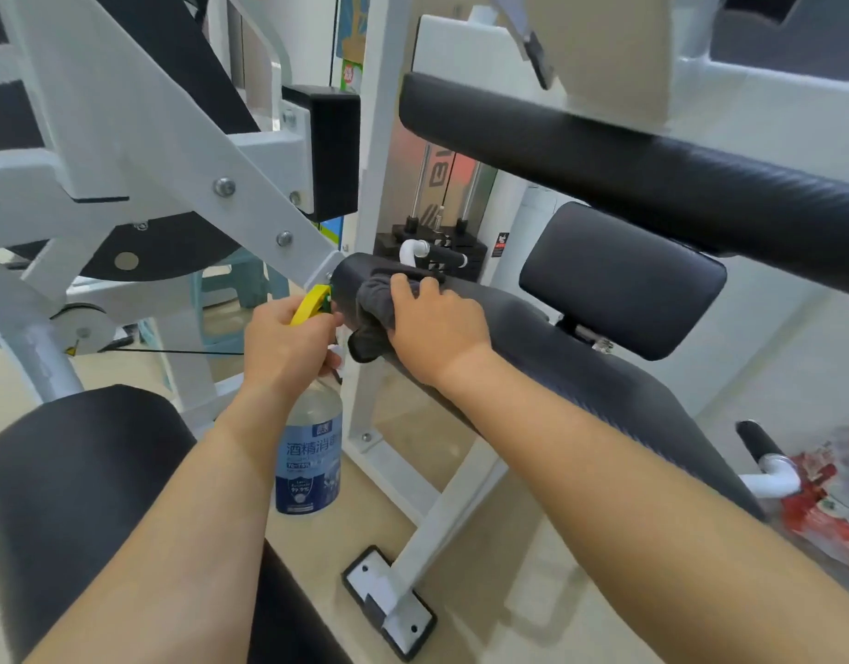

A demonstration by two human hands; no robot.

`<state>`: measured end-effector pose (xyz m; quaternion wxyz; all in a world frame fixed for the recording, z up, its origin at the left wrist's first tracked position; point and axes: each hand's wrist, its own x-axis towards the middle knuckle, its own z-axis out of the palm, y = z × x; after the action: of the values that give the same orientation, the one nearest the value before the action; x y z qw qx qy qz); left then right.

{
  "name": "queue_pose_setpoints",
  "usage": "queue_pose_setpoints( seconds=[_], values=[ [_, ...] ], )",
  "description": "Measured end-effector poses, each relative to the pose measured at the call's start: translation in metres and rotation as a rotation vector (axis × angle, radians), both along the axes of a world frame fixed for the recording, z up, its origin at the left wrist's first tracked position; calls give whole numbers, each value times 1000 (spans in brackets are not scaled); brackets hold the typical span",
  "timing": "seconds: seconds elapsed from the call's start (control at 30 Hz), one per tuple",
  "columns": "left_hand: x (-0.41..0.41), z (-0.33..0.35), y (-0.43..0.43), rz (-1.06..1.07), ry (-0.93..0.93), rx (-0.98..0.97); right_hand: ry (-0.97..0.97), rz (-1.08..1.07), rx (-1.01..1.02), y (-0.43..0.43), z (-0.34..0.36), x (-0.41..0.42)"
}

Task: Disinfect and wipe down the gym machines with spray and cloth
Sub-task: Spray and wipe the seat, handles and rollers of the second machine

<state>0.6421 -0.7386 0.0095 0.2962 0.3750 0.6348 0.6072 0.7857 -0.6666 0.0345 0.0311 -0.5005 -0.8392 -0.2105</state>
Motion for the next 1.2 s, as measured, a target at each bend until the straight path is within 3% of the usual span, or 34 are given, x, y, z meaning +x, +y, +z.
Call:
queue_pose_setpoints(
  seconds=[0.23, 0.6, 0.83, 0.97, 1.2],
  values=[
    [19, 0, -1, -54, 81, -79, 8, -65, -4, -68, 2, 95],
    [77, 53, -29, -207, 98, -25, 58, -84, -30, -76, 4, 100],
    [137, 72, -62, -268, -54, -37, 124, -131, 118, -139, -8, 214],
    [171, 65, -79, -302, -100, -52, 103, -128, 97, -173, -11, 273],
    [195, 57, -90, -263, -131, -68, 103, -75, -57, -152, -2, 243]
  ],
)
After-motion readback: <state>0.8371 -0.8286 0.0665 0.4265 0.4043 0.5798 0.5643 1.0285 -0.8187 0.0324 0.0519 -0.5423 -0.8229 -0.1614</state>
